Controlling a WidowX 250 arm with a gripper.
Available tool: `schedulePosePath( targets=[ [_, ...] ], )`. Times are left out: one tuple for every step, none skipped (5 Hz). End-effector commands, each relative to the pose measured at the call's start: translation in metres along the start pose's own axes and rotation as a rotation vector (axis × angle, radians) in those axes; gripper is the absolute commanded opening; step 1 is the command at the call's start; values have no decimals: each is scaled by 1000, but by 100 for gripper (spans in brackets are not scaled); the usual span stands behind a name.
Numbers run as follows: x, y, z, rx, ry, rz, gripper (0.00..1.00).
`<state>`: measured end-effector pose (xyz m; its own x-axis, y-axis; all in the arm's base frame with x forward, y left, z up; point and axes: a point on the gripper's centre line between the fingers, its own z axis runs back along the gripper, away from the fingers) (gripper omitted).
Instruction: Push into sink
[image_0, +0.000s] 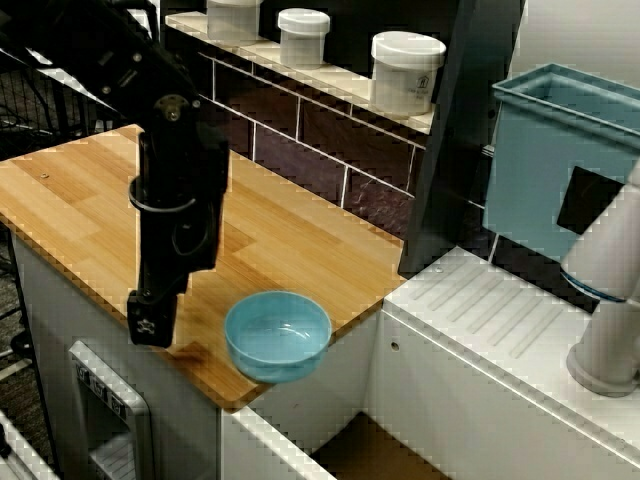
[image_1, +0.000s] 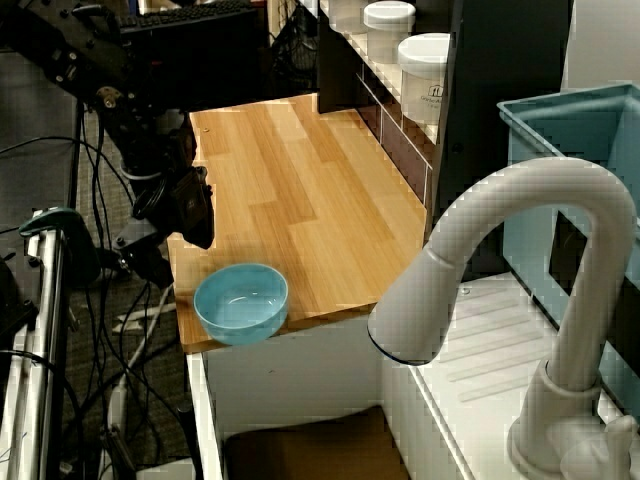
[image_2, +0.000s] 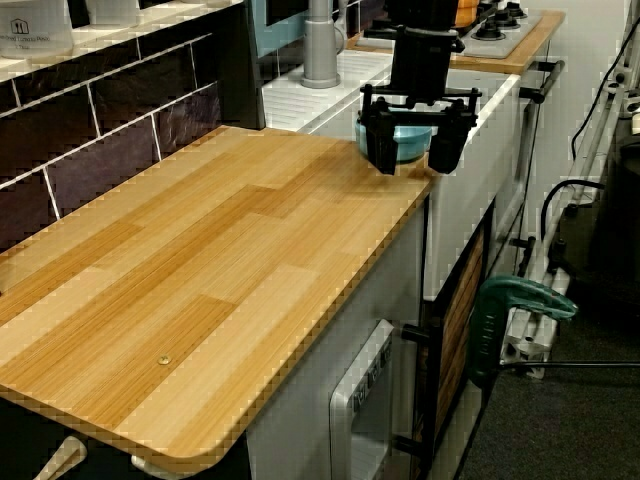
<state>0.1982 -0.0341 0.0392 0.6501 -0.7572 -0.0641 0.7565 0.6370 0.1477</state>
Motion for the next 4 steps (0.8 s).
schedulePosePath(
  targets=[
    [16, 3, 3, 7, -16, 39, 100],
    [22, 2, 2, 1, -14, 44, 100],
    [29, -2, 2, -1, -18, 50, 100],
    [34, -2, 2, -11, -21, 63, 100]
  ],
)
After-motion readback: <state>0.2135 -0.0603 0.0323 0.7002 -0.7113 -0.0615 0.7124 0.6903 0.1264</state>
